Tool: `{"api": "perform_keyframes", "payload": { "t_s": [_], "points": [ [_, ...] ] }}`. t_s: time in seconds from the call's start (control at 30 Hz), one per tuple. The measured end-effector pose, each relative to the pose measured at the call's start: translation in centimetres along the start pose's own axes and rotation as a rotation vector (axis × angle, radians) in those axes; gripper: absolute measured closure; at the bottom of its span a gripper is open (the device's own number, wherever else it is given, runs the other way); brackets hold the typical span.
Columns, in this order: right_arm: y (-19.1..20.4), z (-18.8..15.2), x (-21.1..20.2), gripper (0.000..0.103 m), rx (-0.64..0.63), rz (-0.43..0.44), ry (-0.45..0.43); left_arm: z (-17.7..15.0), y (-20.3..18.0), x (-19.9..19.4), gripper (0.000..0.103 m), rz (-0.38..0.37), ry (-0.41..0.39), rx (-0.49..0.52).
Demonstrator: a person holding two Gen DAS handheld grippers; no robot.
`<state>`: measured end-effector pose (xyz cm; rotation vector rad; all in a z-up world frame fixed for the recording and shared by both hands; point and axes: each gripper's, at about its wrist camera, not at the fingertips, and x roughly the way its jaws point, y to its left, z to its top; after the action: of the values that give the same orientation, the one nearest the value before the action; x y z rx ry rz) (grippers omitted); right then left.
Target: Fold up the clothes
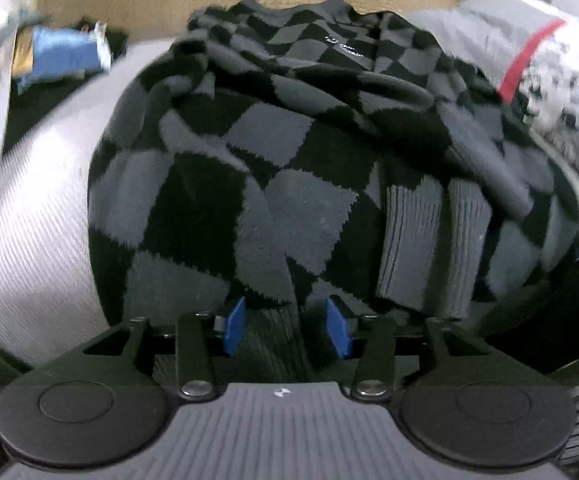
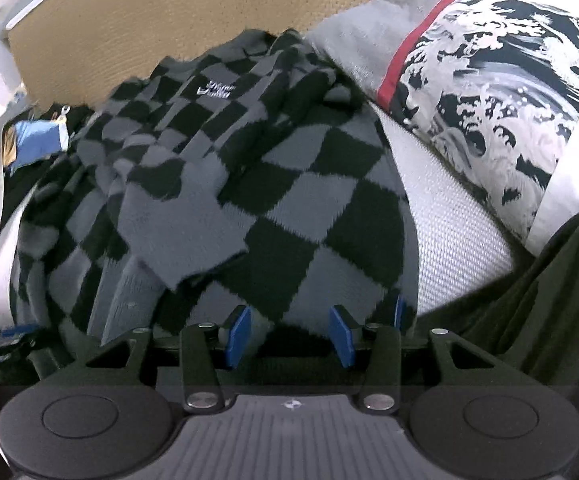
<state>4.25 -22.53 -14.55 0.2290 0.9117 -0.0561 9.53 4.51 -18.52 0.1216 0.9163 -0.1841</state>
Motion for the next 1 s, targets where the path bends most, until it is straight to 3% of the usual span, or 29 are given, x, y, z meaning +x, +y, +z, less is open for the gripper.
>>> {"api": "perform_keyframes", "payload": {
  "t_s": [0.17,0.23,0.27,0.3,0.33,0.4,0.53,0.57,0.83,1.0],
  "points": [
    [0.2,-1.1,0.1,0.054,0.001,-0.009,0.006,-0.7,-1.7,0.8,0.045,0.137,-0.013,0.073],
    [-0.2,-1.4,0.6,0.054,0.010,-0.026,0.014,-0.9,-1.8,1.0,0.053,0.146,-0.016,0.072],
    [-0.6,-1.4,0.8,0.054,0.018,-0.039,0.020,-0.9,-1.6,1.0,0.059,0.136,-0.017,0.060],
    [-1.0,-1.5,1.1,0.054,0.033,-0.057,0.027,-0.9,-1.3,0.9,0.075,0.127,-0.019,0.047],
    [-1.5,-1.4,1.4,0.054,0.058,-0.077,0.037,-0.8,-1.0,0.9,0.083,0.117,-0.020,0.035],
    [-2.3,-1.1,1.4,0.054,0.103,-0.104,0.029,-0.9,-0.3,0.6,0.088,0.092,-0.027,-0.007],
    [-3.3,-0.5,1.3,0.054,0.130,-0.138,-0.007,-1.2,0.6,-0.6,0.092,0.062,-0.055,-0.066],
    [-3.4,-0.3,1.4,0.054,0.134,-0.132,-0.003,-1.2,0.8,-1.0,0.096,0.058,-0.064,-0.082],
    [-3.1,-0.4,1.6,0.054,0.111,-0.087,0.009,-1.2,5.9,-3.7,0.096,0.052,-0.091,-0.282],
    [-3.2,0.1,1.5,0.054,0.116,-0.065,-0.002,0.0,7.5,-5.8,0.096,-0.018,-0.154,-0.359]
  ]
}}
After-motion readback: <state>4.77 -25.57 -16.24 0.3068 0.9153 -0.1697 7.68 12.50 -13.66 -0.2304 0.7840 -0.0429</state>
